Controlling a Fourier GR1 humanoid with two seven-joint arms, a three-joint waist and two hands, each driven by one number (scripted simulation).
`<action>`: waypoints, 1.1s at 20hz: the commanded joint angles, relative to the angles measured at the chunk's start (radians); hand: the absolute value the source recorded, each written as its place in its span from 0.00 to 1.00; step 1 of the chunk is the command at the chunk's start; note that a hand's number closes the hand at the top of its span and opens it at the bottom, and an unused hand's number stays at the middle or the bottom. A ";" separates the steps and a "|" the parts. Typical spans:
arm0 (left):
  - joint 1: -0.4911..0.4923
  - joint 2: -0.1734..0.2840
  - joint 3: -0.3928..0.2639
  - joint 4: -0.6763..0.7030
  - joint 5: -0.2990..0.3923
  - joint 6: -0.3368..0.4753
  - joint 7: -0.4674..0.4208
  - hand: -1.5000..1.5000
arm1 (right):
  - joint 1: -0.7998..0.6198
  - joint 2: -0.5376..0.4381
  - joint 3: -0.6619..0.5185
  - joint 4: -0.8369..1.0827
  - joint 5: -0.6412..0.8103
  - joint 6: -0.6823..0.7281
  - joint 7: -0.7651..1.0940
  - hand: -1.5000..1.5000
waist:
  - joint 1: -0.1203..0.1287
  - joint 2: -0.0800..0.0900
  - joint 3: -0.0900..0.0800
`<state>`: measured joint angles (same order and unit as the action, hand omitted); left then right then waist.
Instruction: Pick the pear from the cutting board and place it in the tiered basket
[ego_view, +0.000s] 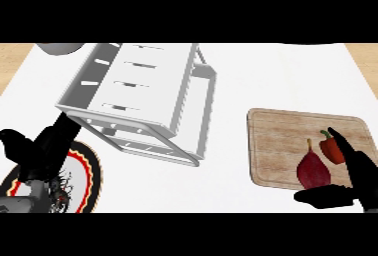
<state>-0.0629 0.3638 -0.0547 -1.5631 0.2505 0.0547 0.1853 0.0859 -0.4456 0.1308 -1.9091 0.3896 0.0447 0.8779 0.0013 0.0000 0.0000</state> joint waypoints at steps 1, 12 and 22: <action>0.012 -0.048 0.005 -0.002 -0.030 -0.018 0.010 0.50 | 0.008 0.047 -0.012 0.012 0.074 0.011 -0.017 0.00 | -0.002 -0.001 0.000; -0.028 -0.111 0.038 -0.011 -0.104 -0.007 0.039 0.50 | -0.046 0.098 -0.078 0.239 0.191 -0.005 -0.164 0.00 | -0.002 0.000 0.000; 0.025 -0.088 0.064 -0.050 -0.078 -0.054 0.042 0.50 | -0.009 0.090 0.011 0.307 0.209 0.079 -0.263 1.00 | 0.005 0.000 0.000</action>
<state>-0.0541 0.2699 -0.0027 -1.5729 0.1643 0.0062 0.2006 0.0718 -0.3673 0.0919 -1.6726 0.5609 0.1028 0.6436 -0.0002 -0.0120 -0.0178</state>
